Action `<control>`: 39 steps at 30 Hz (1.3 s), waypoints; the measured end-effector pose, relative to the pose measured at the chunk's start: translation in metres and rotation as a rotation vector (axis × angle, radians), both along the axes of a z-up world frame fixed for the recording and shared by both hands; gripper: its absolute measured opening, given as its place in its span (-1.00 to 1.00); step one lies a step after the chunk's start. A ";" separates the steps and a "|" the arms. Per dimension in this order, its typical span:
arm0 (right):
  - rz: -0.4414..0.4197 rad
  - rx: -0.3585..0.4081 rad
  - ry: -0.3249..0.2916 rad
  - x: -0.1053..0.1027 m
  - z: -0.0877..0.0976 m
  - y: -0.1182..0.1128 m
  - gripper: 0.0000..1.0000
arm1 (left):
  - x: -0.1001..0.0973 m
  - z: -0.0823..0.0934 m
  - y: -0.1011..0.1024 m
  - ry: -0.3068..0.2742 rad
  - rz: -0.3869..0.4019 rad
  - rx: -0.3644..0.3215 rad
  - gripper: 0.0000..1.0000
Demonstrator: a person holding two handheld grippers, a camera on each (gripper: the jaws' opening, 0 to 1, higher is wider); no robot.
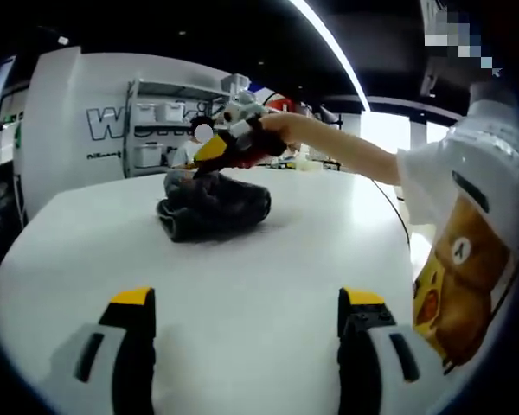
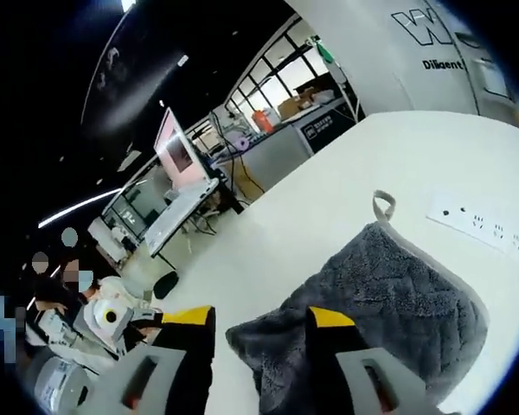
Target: Fold the towel on the table until its edges align and the towel forms a compact rectangular stack.
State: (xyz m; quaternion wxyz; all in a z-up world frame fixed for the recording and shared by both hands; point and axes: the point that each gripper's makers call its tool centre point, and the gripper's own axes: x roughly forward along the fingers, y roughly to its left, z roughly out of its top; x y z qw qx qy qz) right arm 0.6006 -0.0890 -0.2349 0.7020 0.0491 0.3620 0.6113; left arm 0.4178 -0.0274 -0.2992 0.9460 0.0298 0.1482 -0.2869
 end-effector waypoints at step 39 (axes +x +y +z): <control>-0.131 0.034 -0.411 -0.103 -0.016 -0.186 0.85 | 0.055 0.043 -0.025 -0.022 -0.152 0.200 0.79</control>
